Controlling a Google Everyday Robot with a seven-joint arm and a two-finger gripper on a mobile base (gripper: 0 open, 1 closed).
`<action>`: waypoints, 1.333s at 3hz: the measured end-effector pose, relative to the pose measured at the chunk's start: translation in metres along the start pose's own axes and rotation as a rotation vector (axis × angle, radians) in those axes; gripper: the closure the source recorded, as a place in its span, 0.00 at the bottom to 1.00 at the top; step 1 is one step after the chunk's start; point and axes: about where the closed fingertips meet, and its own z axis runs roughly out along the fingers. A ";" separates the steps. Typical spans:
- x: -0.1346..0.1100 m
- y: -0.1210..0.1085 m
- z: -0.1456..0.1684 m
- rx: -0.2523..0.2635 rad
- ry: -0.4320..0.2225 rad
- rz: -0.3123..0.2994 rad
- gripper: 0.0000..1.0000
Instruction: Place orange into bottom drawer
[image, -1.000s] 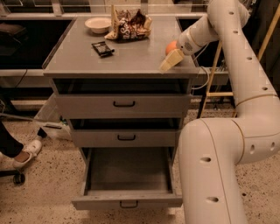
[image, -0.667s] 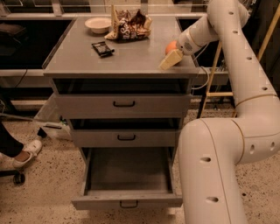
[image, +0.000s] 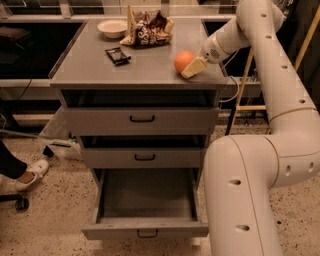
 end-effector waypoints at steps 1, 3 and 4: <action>0.009 0.010 0.003 -0.051 -0.009 -0.009 0.89; 0.043 0.049 -0.057 -0.150 -0.017 -0.047 1.00; 0.033 0.073 -0.128 -0.090 -0.078 -0.070 1.00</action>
Offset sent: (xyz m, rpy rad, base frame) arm -0.1283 -0.0339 -0.0302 0.0500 0.0994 0.1432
